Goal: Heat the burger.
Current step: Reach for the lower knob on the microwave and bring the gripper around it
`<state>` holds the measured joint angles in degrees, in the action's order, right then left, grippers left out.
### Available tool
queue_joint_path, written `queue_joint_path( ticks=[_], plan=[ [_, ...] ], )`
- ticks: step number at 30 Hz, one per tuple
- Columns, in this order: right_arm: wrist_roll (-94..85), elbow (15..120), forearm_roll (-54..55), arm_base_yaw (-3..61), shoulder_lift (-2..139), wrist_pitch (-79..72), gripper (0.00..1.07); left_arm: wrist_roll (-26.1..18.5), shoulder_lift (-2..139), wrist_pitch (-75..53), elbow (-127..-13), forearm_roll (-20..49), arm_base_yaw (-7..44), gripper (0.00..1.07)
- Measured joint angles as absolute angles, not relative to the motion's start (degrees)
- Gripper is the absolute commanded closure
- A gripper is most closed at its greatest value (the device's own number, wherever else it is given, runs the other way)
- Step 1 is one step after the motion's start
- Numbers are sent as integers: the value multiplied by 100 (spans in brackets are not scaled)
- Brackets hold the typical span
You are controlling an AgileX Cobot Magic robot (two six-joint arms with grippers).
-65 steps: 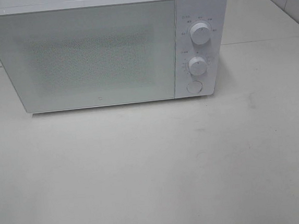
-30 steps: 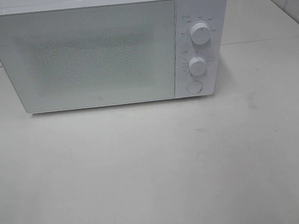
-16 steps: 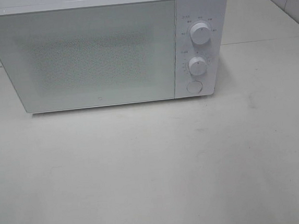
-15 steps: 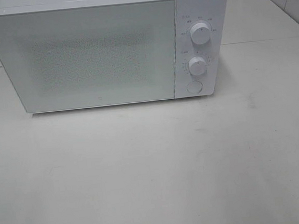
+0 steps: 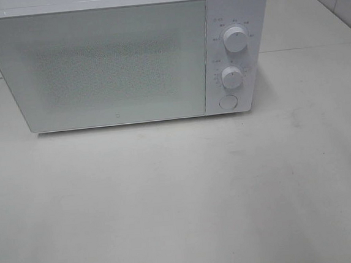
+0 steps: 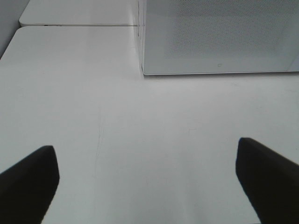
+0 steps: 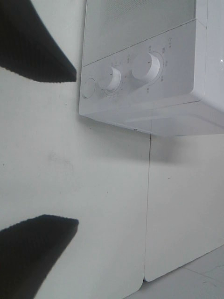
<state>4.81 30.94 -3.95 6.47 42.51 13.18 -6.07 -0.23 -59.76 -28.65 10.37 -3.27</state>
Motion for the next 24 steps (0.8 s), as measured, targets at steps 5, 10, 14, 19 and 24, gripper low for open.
queue_joint_path(
  ticks=[5,10,14,19,24],
  plan=[
    [481,3094,-407,647,4721,900,31,-607,-23,-5976,-2865,1037,-327,9],
    [481,3094,-413,647,5283,183,31,-607,-23,-5976,-2865,1037,-327,9],
    [481,3094,-413,647,5775,-596,31,-607,-23,-5976,-2865,1037,-327,9],
    [458,2985,-413,647,6125,-1455,31,-607,-23,-5976,-2865,1037,-327,9],
    [223,2492,-97,659,6457,-2544,31,-607,-23,-5976,-2865,1037,-327,9]
  ],
)
